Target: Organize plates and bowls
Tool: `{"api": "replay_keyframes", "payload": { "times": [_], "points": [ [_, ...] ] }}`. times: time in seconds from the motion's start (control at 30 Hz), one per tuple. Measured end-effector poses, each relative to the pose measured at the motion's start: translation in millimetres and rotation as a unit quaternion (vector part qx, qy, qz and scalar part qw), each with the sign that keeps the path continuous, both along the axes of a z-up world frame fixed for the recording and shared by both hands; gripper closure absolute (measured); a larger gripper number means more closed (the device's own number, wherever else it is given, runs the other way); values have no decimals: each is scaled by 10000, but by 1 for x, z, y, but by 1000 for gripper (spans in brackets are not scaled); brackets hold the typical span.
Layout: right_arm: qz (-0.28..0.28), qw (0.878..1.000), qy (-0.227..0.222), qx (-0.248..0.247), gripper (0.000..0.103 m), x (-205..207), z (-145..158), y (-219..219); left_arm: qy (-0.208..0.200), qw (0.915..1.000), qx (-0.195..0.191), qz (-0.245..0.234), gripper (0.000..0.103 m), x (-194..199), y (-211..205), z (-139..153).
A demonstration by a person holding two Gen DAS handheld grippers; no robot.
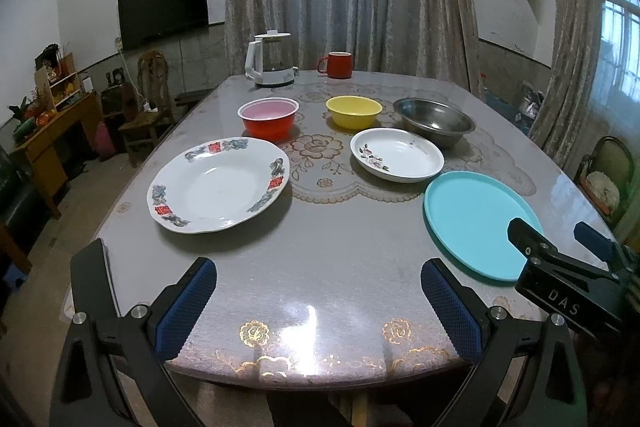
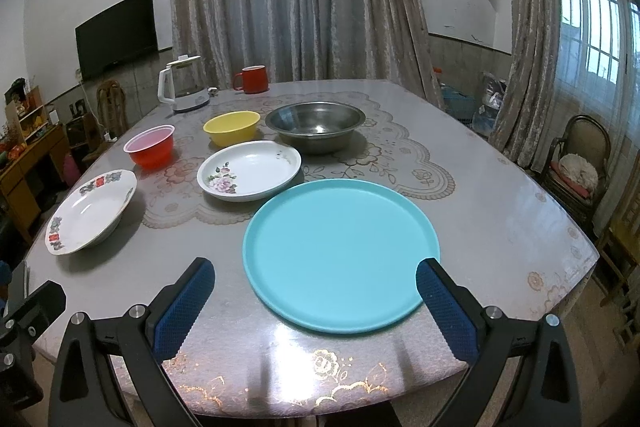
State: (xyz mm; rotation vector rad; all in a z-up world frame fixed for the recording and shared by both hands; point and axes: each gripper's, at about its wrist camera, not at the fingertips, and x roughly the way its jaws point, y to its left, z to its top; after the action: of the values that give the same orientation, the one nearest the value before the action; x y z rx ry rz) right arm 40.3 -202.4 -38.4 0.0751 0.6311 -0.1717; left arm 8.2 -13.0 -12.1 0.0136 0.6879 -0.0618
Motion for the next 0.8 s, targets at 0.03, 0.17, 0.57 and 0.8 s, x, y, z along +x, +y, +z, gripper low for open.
{"api": "replay_keyframes", "payload": {
  "times": [0.03,0.17,0.57,0.8],
  "points": [
    [1,10000,9,0,0,1,0,0,-2,10000,2,-3,0,0,0,0],
    [5,10000,25,10,0,1,0,-1,10,10000,10,5,0,0,-1,0],
    [-18,10000,62,33,0,3,-1,0,52,10000,-2,-48,0,1,-2,-3],
    [30,9999,52,100,0,1,-1,-1,64,10000,11,-72,0,1,-3,-2]
  ]
}}
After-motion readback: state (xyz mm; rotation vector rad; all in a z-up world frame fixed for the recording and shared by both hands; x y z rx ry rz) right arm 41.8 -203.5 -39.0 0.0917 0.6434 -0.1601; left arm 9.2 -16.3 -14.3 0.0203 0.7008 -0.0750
